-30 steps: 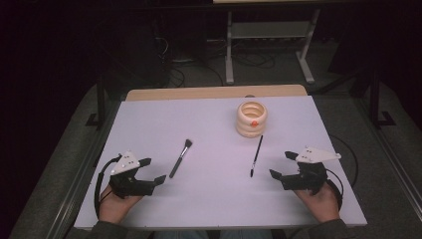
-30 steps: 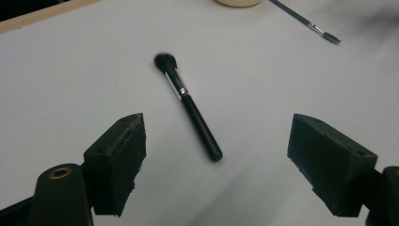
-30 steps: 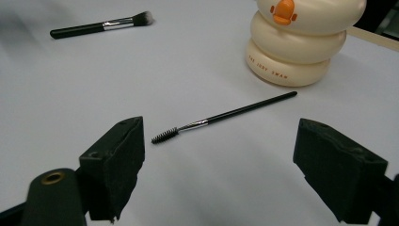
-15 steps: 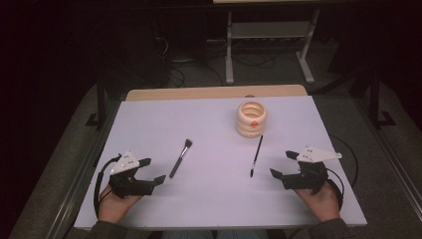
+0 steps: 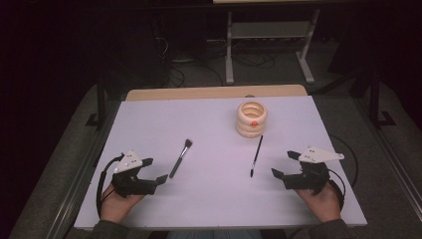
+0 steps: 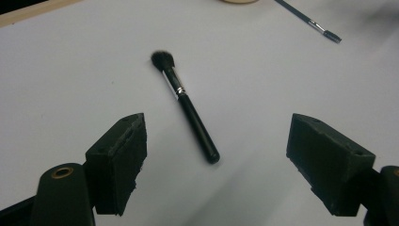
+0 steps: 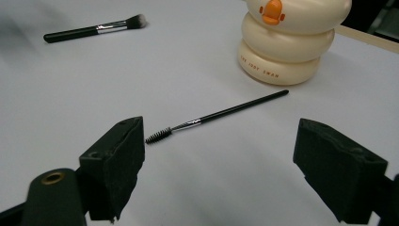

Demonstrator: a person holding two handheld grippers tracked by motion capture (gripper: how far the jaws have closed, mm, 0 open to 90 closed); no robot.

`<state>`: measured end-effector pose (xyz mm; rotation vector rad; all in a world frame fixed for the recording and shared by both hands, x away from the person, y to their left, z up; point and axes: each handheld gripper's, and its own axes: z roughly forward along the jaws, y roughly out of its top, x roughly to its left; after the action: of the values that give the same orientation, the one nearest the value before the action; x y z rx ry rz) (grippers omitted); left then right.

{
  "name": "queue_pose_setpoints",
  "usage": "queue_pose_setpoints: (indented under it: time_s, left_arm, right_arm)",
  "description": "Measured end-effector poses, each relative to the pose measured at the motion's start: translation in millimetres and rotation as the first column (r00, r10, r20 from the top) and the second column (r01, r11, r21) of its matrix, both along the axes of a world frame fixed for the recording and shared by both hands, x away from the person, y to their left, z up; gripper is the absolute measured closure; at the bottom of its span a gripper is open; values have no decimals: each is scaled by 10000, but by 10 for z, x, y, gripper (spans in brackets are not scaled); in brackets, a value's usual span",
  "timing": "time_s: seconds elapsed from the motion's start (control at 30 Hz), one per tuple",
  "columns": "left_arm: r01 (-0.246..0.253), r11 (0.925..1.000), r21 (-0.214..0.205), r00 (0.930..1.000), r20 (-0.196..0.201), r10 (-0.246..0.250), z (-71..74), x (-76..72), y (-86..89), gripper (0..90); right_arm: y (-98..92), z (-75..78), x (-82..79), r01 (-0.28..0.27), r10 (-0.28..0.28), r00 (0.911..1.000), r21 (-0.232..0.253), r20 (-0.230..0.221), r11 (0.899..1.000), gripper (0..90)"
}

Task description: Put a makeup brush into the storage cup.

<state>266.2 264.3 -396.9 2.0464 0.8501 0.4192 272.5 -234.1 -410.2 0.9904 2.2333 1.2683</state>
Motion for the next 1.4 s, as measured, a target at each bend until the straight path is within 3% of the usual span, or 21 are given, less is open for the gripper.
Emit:
queue_pose_setpoints:
  time_s: [0.17, 0.33, 0.63, 0.67, 1.07, 1.17, 1.33, 1.4]
  left_arm:
    - [74, 10000, -20, 10000, 8, -74, 28, 4, -39, 213]
    - [176, 9998, -22, 9993, -318, -177, 61, 42, -59, 211]
    - [165, 9993, 335, 9990, -422, -151, 150, 136, -97, 231]
    - [35, 9998, 195, 9988, -488, -25, 157, 145, -114, 238]
    - [170, 9978, 645, 9935, -1131, -96, 283, 422, -266, 249]
    - [43, 9966, 819, 9897, -1427, 75, 290, 535, -348, 256]
    - [-130, 9958, 903, 9872, -1570, 271, 304, 650, -395, 271]
    - [-154, 9937, 1114, 9863, -1616, 334, 315, 703, -420, 283]
  right_arm:
    - [15, 5, -12, -21, 21, 10000, -43, -14, 10000, 160]
    - [15, 8, -12, -43, 43, 10000, -69, 7, 10000, 160]
    - [5, 34, -22, 58, -58, 10000, -49, 52, 10000, 160]
    - [7, 37, -24, 62, -62, 10000, -43, 69, 10000, 160]
    - [37, 42, 0, -96, 99, 9998, -139, 179, 9999, 160]
    - [40, 42, 0, -123, 125, 9998, -166, 162, 9998, 160]
    - [34, 55, -10, -126, 129, 9997, -140, 208, 9998, 160]
    - [35, 56, -7, -139, 143, 9996, -158, 239, 9998, 160]
